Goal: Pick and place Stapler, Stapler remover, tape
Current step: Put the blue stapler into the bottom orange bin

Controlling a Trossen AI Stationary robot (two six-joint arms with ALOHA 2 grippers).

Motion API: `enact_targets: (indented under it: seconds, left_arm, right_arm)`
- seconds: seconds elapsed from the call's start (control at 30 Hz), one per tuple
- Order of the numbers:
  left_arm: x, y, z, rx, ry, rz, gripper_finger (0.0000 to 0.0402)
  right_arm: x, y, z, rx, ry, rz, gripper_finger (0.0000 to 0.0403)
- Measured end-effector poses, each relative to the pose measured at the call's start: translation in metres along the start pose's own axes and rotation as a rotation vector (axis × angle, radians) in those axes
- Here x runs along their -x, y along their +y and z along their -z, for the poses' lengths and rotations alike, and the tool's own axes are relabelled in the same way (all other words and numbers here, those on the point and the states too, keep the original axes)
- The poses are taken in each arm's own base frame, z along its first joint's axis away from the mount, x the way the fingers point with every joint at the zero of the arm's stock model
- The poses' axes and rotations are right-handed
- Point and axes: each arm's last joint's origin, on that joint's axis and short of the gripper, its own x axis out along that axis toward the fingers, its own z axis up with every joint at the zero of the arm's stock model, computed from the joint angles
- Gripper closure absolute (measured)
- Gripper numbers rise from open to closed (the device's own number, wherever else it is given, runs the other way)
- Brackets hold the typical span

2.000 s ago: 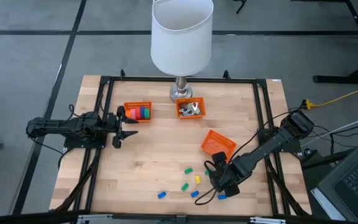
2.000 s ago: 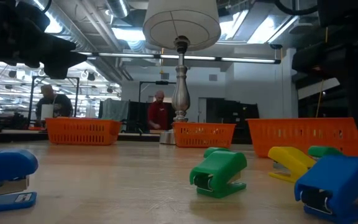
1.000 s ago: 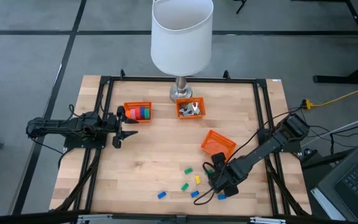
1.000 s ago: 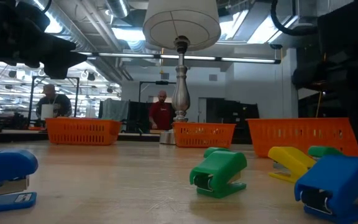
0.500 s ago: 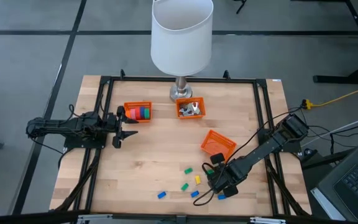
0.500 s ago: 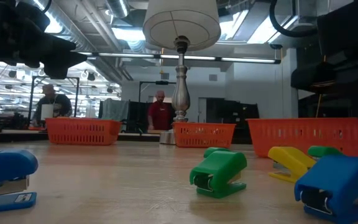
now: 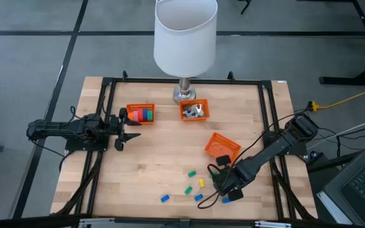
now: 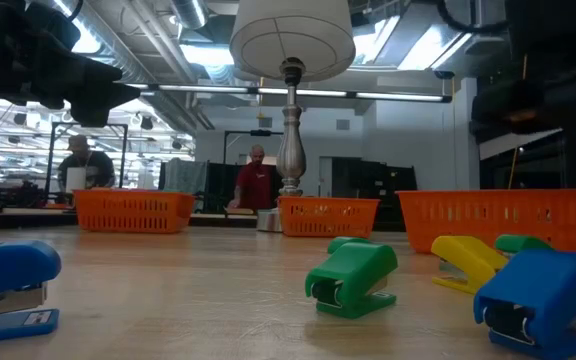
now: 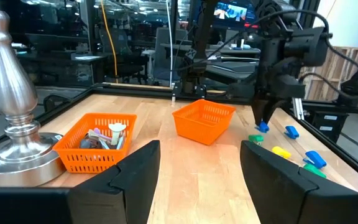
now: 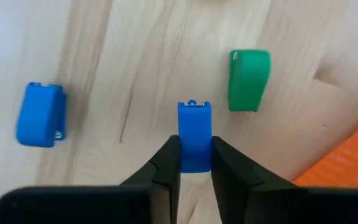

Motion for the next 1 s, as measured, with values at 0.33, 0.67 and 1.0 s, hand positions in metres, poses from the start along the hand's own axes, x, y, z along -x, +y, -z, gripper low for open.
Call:
enact_targets:
  seconds: [0.33,0.67,1.0]
  left_arm:
    - [0.0,0.0,0.0,0.0,0.0,0.0,0.0183]
    - [0.0,0.0,0.0,0.0,0.0,0.0,0.0183]
    - [0.0,0.0,0.0,0.0,0.0,0.0,0.0183]
  right_arm:
    - [0.046,-0.015,0.007,-0.054,-0.105,-0.021,0.0345]
    - [0.084,-0.058,0.022,-0.303,-0.173,0.166,0.0345]
    - [0.068,-0.108,0.011,-0.789,-0.155,0.189,0.0345]
